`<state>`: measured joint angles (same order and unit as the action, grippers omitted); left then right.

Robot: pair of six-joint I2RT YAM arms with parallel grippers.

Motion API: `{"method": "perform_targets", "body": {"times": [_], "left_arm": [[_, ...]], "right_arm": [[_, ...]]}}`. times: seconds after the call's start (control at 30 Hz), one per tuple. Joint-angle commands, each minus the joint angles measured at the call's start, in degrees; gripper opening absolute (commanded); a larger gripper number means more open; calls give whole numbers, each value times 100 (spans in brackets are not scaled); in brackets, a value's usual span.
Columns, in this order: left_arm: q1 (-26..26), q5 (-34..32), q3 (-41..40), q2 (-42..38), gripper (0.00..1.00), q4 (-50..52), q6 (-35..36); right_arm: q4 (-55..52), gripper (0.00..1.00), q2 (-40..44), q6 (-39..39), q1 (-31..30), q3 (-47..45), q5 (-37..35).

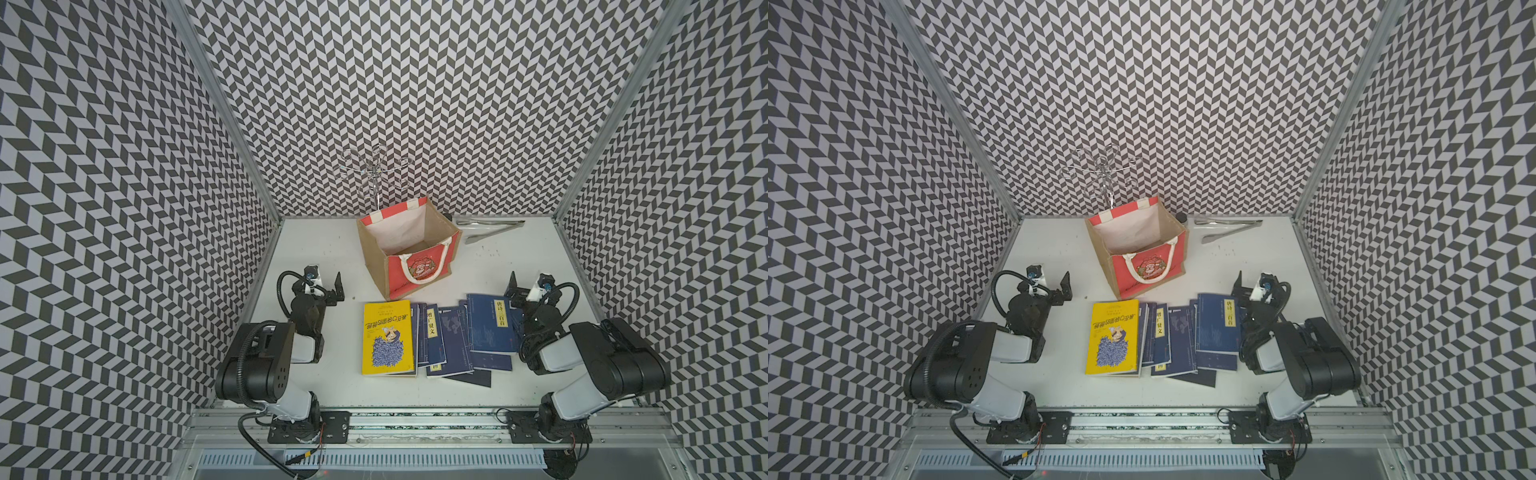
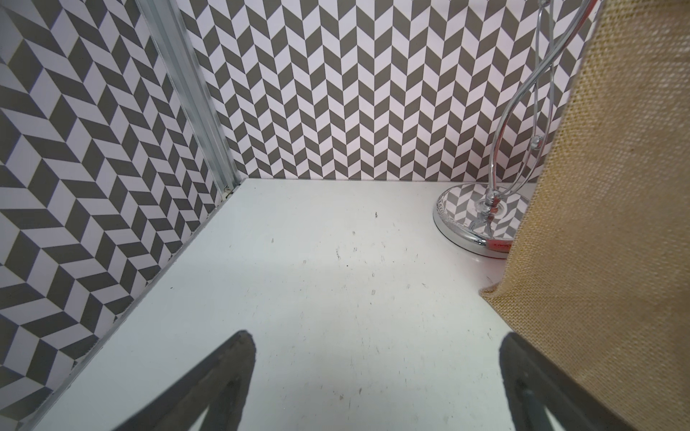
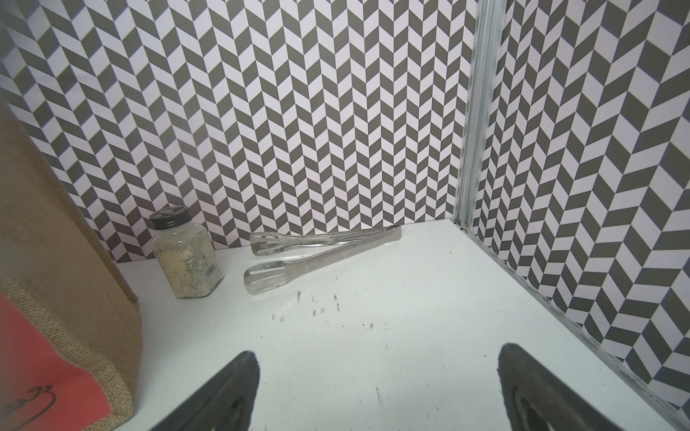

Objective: Put the books into the canvas bag
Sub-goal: Pick up the book from the book.

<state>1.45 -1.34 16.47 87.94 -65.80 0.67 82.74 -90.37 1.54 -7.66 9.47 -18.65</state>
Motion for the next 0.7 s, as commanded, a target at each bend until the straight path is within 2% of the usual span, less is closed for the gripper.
{"method": "perform_targets", "body": {"times": [0.0, 0.17, 0.3, 0.37, 0.43, 0.5, 0.6, 0.67], "left_arm": [[171, -498, 417, -233, 100, 704, 128], [471, -1470, 1072, -167, 99, 1731, 130], [683, -2476, 1498, -269, 100, 2495, -163], [676, -3015, 1951, -325, 100, 3365, -981], [608, -3017, 2607, -333, 100, 4699, -1959], [785, -3258, 3236, -255, 100, 5804, -2615], [1168, -3937, 4228, -140, 100, 7462, -3261], [1339, -4030, 4724, -142, 100, 8252, -3558]], "right_arm": [[322, 99, -59, 101, -32, -40, -59], [327, 99, -64, 101, -37, -34, -58], [305, 99, -67, 92, -25, -31, -68], [304, 99, -63, 92, -30, -24, -75], [271, 99, -66, 67, -32, -12, -69], [111, 99, -52, 32, -32, 69, -89], [54, 99, -60, 29, -23, 104, -68], [31, 99, -65, 15, -8, 117, -39]]}}
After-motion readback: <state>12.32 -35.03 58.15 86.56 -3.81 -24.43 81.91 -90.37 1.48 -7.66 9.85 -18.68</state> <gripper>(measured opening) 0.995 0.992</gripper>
